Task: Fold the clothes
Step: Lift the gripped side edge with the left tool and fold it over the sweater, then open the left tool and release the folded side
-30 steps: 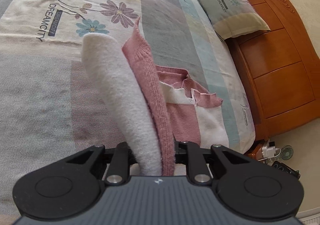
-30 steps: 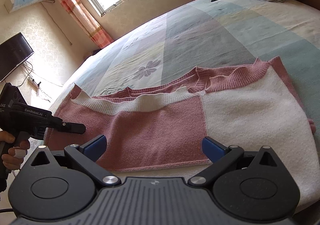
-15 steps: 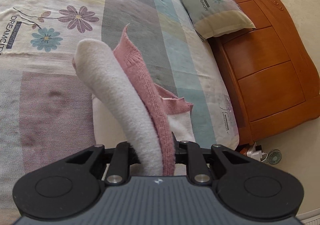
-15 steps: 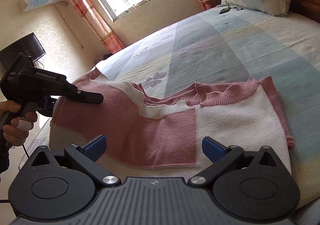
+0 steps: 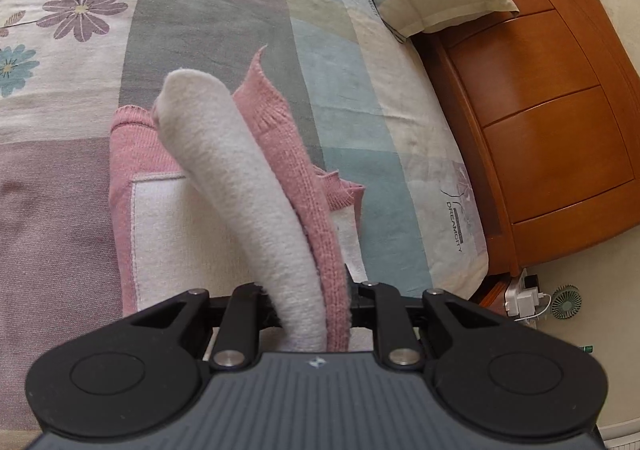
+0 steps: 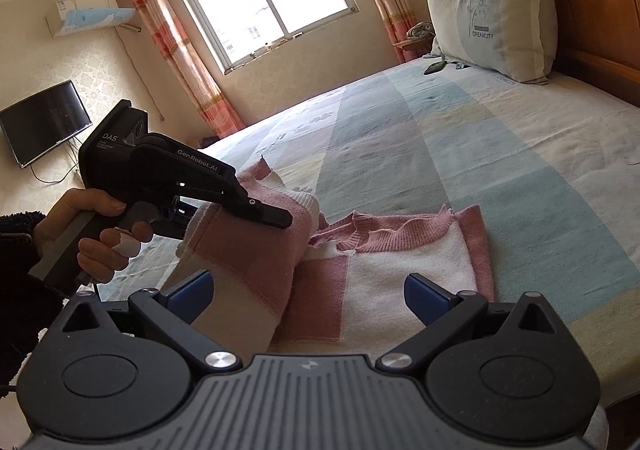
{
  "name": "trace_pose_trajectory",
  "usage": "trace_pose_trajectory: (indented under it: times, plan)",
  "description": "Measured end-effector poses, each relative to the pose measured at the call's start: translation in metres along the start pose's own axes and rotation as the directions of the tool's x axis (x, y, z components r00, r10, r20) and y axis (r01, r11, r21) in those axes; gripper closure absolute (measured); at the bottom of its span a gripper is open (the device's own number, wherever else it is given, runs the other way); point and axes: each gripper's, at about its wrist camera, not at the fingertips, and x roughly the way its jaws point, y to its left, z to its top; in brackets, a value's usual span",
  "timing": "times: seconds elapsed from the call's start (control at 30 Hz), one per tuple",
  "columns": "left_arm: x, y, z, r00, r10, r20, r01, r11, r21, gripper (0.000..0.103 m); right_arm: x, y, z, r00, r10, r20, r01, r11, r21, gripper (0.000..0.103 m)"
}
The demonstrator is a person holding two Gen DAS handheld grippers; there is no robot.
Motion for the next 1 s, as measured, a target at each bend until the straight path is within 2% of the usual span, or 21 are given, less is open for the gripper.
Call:
trace_pose_trajectory:
  times: [0.37,0.5,0.57,0.67,0.87,1.0]
  plan:
    - [0.074,-0.020,0.002,0.989,0.113,-0.095,-0.114,0.994,0.002,0.085,-0.019,-0.016,-0.002,0.999,-0.039,0.014,0.039,0.999,0.007,0.000]
    - [0.090,-0.020,0.002,0.987,0.114,-0.111,-0.118,0.992,-0.033,0.078,-0.022,-0.018,-0.005,0.999,-0.052,0.012,0.052,0.999,0.011,0.000]
    - [0.091,-0.022,0.002,0.990,0.088,-0.109,-0.094,0.994,-0.053,0.065,-0.023,-0.020,-0.006,0.998,-0.062,0.011,0.062,0.998,0.012,0.000]
    - [0.089,-0.027,0.002,0.993,0.043,-0.107,-0.049,0.997,-0.051,0.056,-0.024,-0.024,-0.007,0.997,-0.073,0.006,0.073,0.997,0.022,0.000]
    - [0.090,-0.033,-0.003,0.987,-0.097,-0.126,0.089,0.994,-0.067,0.053,-0.017,-0.028,-0.010,0.997,-0.077,-0.015,0.077,0.996,0.048,0.000]
    - [0.085,-0.042,-0.005,0.989,-0.101,-0.110,0.103,0.995,0.012,0.049,-0.014,-0.028,-0.012,0.997,-0.076,-0.030,0.077,0.996,0.038,0.000]
